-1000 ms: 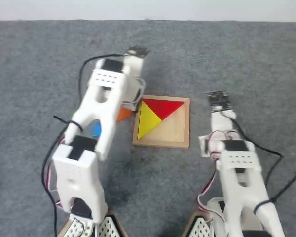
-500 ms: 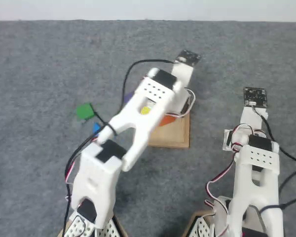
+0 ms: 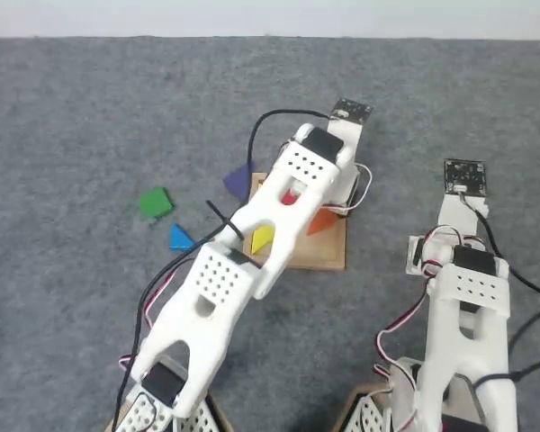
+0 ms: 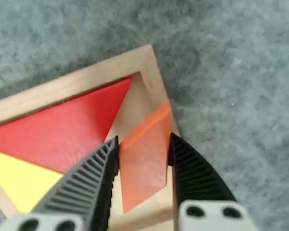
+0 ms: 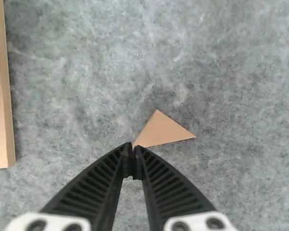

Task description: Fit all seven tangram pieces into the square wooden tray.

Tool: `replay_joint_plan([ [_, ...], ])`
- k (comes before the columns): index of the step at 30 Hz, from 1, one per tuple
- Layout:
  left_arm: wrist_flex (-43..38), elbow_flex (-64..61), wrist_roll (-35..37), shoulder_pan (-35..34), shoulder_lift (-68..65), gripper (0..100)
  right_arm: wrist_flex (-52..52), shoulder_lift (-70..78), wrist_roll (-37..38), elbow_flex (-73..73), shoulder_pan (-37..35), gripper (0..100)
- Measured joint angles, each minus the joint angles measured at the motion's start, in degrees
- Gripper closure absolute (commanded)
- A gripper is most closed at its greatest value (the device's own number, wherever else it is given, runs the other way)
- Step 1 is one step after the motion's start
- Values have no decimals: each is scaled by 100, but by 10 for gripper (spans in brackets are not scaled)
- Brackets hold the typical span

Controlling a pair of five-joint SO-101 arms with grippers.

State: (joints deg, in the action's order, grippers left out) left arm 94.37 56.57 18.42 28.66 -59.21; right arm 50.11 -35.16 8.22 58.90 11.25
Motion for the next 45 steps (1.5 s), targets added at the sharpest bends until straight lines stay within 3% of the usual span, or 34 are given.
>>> replay_joint_plan([
  [6,360,1653,-9,-35,-615,852,0,0,0,0,0,991],
  [10,387,2127,-9,-88,-835,848,0,0,0,0,0,991],
  [24,396,2154,0,-185,-1108,775,0,0,0,0,0,991],
  [45,404,1908,-255,-387,-765,807,0,0,0,0,0,991],
])
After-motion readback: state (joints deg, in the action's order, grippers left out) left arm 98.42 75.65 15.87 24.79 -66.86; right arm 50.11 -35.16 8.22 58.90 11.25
